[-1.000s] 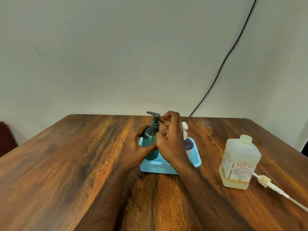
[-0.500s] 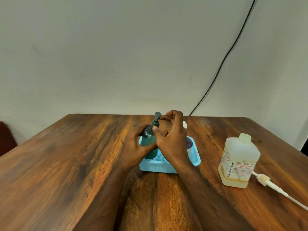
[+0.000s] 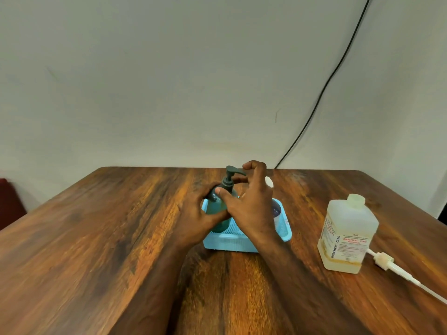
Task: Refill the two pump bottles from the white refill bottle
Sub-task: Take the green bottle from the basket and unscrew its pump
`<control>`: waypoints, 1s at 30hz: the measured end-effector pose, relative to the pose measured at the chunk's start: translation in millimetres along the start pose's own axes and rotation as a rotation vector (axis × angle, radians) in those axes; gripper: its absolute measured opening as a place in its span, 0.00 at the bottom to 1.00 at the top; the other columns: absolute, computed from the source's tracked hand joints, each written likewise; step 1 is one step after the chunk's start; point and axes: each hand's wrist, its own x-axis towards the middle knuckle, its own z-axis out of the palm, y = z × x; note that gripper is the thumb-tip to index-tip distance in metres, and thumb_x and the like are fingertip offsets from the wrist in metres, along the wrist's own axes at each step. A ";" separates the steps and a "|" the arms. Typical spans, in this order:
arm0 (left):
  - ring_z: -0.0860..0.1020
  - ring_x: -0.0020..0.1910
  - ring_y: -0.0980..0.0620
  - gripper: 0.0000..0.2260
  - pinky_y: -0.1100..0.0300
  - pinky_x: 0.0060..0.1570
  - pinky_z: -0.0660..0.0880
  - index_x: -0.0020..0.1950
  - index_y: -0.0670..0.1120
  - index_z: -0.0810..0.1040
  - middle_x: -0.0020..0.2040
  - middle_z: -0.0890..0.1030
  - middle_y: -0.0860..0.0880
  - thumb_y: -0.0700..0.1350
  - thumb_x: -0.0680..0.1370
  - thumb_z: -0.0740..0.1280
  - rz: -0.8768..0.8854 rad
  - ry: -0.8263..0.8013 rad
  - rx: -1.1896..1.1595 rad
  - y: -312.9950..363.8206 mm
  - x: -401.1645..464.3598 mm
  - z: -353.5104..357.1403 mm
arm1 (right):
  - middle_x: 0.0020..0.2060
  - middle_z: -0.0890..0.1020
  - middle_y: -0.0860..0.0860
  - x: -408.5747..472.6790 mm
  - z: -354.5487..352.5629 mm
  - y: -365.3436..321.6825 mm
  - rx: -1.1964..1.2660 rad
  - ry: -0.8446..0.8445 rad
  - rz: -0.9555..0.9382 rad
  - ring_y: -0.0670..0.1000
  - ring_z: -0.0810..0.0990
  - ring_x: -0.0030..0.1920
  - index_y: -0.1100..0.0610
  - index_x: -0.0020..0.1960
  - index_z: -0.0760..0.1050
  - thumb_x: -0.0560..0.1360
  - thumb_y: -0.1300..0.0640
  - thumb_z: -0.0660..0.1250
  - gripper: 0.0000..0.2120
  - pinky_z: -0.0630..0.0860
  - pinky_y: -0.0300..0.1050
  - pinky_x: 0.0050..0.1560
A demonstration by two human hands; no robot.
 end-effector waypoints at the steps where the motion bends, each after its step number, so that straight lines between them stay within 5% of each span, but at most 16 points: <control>1: 0.77 0.59 0.61 0.24 0.53 0.59 0.76 0.63 0.64 0.75 0.58 0.79 0.66 0.58 0.68 0.74 -0.001 -0.005 -0.002 -2.0 0.0 0.7 | 0.51 0.80 0.45 0.3 -1.3 -0.1 -0.013 0.007 0.006 0.42 0.81 0.51 0.46 0.61 0.62 0.66 0.53 0.82 0.34 0.77 0.31 0.49; 6: 0.78 0.60 0.55 0.28 0.44 0.61 0.76 0.67 0.57 0.75 0.61 0.80 0.60 0.59 0.69 0.75 -0.015 -0.011 0.001 -7.3 1.0 2.5 | 0.49 0.82 0.45 2.5 -2.5 0.8 -0.022 0.022 0.011 0.43 0.83 0.50 0.45 0.59 0.61 0.66 0.55 0.81 0.34 0.82 0.44 0.52; 16: 0.79 0.60 0.59 0.30 0.65 0.58 0.75 0.67 0.53 0.76 0.60 0.81 0.58 0.58 0.67 0.76 -0.064 -0.014 -0.115 1.3 1.2 1.3 | 0.57 0.82 0.48 1.4 -2.0 -6.7 0.121 -0.055 0.066 0.43 0.82 0.54 0.43 0.66 0.60 0.73 0.66 0.74 0.34 0.81 0.37 0.53; 20: 0.77 0.57 0.66 0.28 0.79 0.49 0.70 0.66 0.51 0.77 0.60 0.82 0.53 0.47 0.68 0.80 -0.126 0.002 -0.153 12.1 1.3 0.9 | 0.57 0.82 0.50 13.0 -17.1 -26.4 0.225 -0.132 0.097 0.48 0.85 0.49 0.43 0.69 0.60 0.76 0.69 0.69 0.32 0.83 0.44 0.39; 27: 0.74 0.53 0.74 0.26 0.83 0.45 0.68 0.64 0.57 0.76 0.56 0.79 0.61 0.44 0.68 0.80 -0.081 0.079 -0.094 44.2 10.5 -27.5 | 0.53 0.84 0.46 32.7 -46.2 -71.7 0.449 -0.078 0.120 0.48 0.83 0.38 0.45 0.68 0.63 0.77 0.64 0.71 0.28 0.76 0.37 0.33; 30: 0.76 0.57 0.66 0.26 0.79 0.46 0.70 0.65 0.57 0.76 0.58 0.80 0.59 0.43 0.69 0.79 -0.053 0.084 -0.099 56.1 12.1 -47.6 | 0.53 0.85 0.49 38.0 -53.3 -89.2 0.545 0.010 0.134 0.49 0.79 0.34 0.47 0.66 0.66 0.76 0.63 0.73 0.26 0.74 0.39 0.31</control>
